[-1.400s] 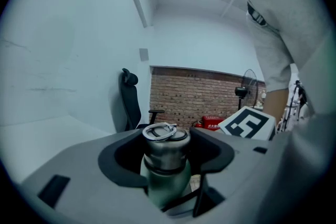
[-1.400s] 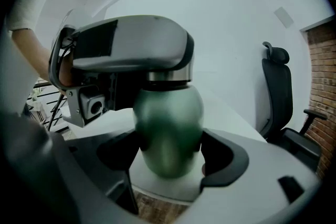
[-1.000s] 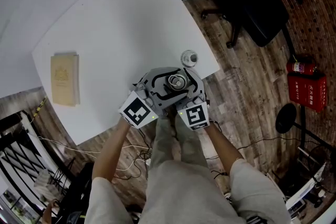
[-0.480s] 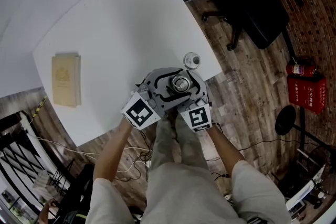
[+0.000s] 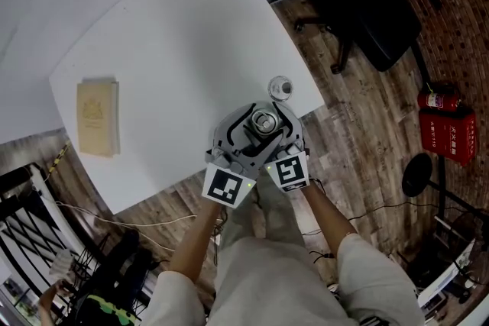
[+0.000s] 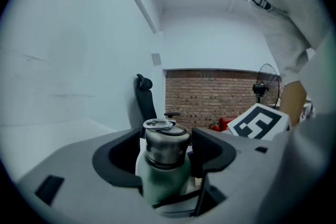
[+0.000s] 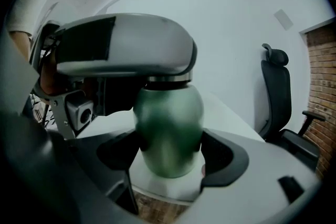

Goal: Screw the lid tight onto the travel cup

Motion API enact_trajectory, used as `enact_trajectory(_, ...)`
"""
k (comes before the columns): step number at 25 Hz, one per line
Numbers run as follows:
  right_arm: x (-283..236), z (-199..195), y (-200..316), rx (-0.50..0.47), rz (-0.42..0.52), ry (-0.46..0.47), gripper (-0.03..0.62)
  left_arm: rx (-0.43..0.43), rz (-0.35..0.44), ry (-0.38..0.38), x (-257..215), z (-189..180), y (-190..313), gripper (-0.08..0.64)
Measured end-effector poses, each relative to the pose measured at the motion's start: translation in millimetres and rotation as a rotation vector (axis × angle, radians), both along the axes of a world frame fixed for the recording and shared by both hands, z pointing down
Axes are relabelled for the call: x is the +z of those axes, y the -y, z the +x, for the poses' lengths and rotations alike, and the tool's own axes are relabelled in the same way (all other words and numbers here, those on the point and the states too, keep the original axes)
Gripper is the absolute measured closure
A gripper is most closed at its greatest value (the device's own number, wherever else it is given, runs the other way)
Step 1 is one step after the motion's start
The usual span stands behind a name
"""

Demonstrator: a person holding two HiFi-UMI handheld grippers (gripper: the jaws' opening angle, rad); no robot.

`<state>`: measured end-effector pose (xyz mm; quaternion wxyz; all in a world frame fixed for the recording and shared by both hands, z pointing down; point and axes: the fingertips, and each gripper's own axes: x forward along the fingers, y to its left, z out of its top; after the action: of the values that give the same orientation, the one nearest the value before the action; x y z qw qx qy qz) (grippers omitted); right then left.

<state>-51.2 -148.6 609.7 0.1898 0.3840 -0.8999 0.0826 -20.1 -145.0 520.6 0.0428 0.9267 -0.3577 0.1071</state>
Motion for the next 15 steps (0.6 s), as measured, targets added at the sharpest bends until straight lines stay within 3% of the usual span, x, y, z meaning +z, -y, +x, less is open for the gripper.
enact_trajectory(8,0.1,0.2,-0.2,-0.001,0.003,-0.003,0.23,-0.153,0.013,0.015,-0.8,1.8,7.4,0.285)
enact_trajectory(15,0.7,0.1,0.4,0.0,-0.002,0.0,0.23,-0.106,0.003,-0.037,-1.1,2.3,8.7,0.298)
